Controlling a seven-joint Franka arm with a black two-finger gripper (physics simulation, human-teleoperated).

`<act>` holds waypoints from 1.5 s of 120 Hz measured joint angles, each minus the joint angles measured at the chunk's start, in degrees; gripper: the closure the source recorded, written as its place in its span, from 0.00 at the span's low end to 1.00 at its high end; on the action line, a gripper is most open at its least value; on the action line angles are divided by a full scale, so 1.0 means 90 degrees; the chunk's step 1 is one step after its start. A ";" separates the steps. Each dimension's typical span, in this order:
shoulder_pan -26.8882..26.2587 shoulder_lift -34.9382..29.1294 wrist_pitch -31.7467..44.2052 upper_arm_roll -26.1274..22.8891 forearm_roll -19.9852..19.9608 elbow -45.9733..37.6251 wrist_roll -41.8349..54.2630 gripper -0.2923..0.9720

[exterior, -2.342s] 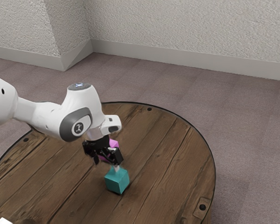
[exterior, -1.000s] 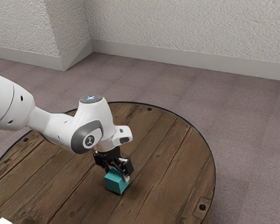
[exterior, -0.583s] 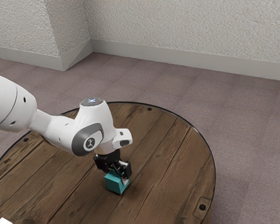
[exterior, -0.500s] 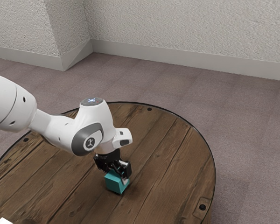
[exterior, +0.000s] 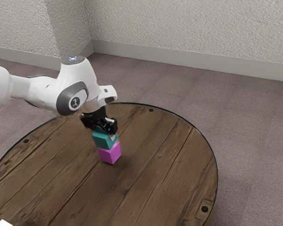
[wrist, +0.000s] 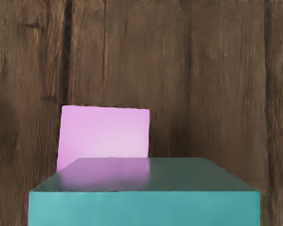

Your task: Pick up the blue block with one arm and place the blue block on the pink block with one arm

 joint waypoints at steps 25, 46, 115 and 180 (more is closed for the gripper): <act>0.0079 0.0344 -0.0419 0.0173 0.0116 0.0336 0.0181 0.46; 0.0066 0.0547 -0.0703 0.0177 0.0129 0.0595 0.0401 0.47; 0.0066 0.1107 -0.1065 0.0177 -0.0400 0.1309 0.0767 0.47; 0.0066 0.1262 -0.1061 0.0218 -0.0431 0.1466 0.0862 0.47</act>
